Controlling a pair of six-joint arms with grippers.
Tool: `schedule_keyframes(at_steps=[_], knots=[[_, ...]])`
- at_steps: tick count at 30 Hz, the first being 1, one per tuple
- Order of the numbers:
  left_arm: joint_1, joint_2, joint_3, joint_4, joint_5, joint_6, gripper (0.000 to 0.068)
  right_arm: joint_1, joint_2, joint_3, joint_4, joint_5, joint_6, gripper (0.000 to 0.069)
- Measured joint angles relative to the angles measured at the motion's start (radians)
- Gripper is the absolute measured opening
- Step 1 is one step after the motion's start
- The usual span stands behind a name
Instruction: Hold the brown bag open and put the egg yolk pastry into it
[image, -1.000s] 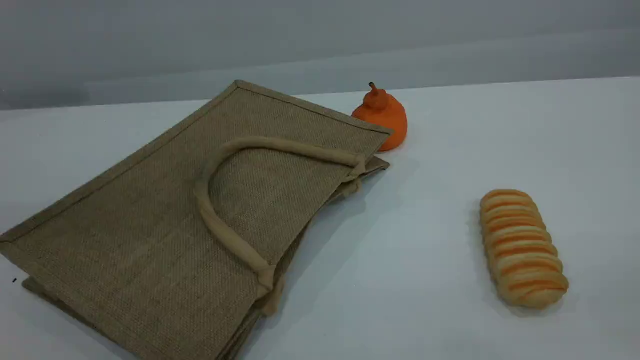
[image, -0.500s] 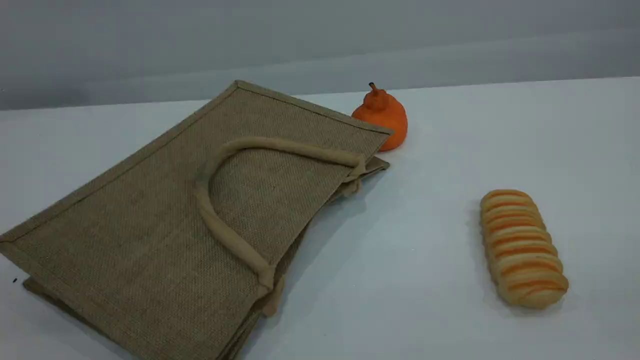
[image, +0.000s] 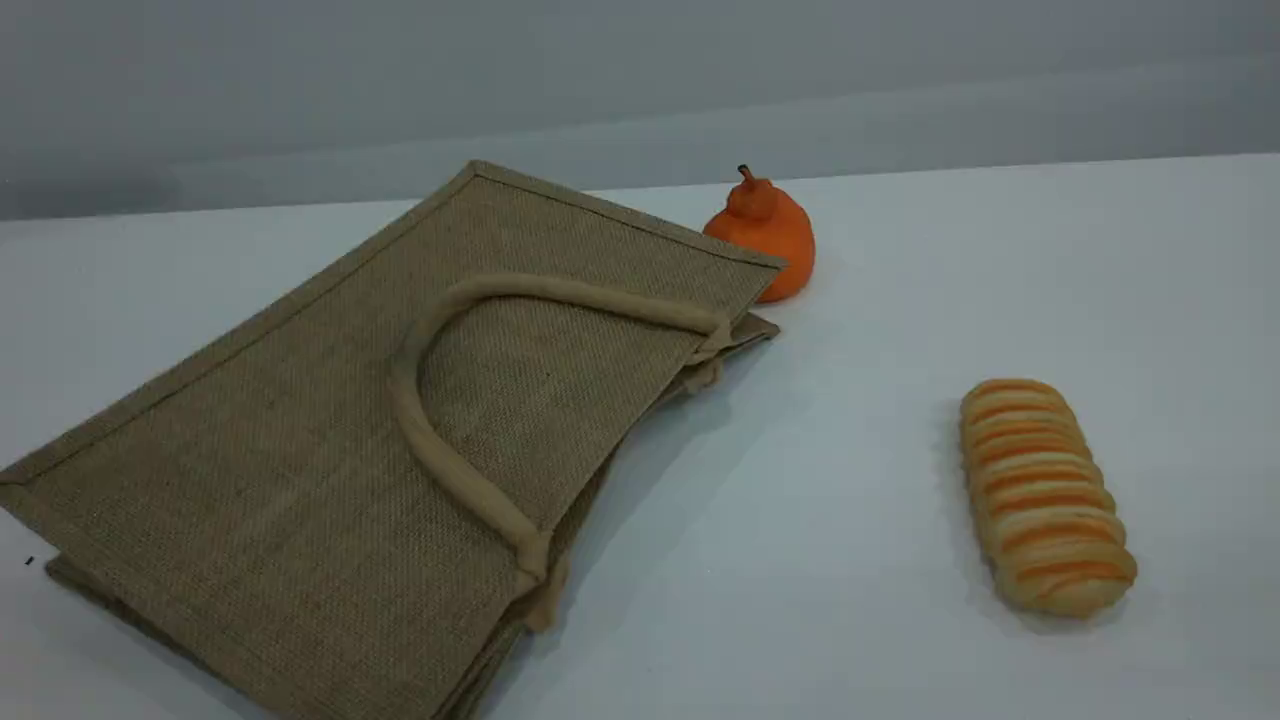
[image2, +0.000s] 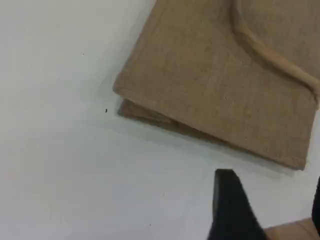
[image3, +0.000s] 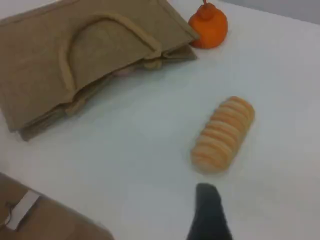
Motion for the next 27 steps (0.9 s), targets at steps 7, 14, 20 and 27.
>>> schedule_keyframes(at_steps=[7,14,20,27], knots=[[0.000,-0.008,0.013,0.000,0.001,-0.020,0.0353,-0.025,0.000,0.000,0.000,0.000,0.000,0.0434],[0.000,-0.008,0.013,0.000,0.016,-0.021,0.0353,-0.244,0.000,0.000,0.000,0.000,0.000,0.0434],[0.000,-0.008,0.013,0.000,0.016,-0.021,0.0353,-0.387,-0.041,0.000,0.000,0.000,0.000,0.0434],[0.000,-0.008,0.013,0.000,0.014,-0.021,0.0353,-0.387,-0.079,0.000,0.000,0.000,0.000,0.0434]])
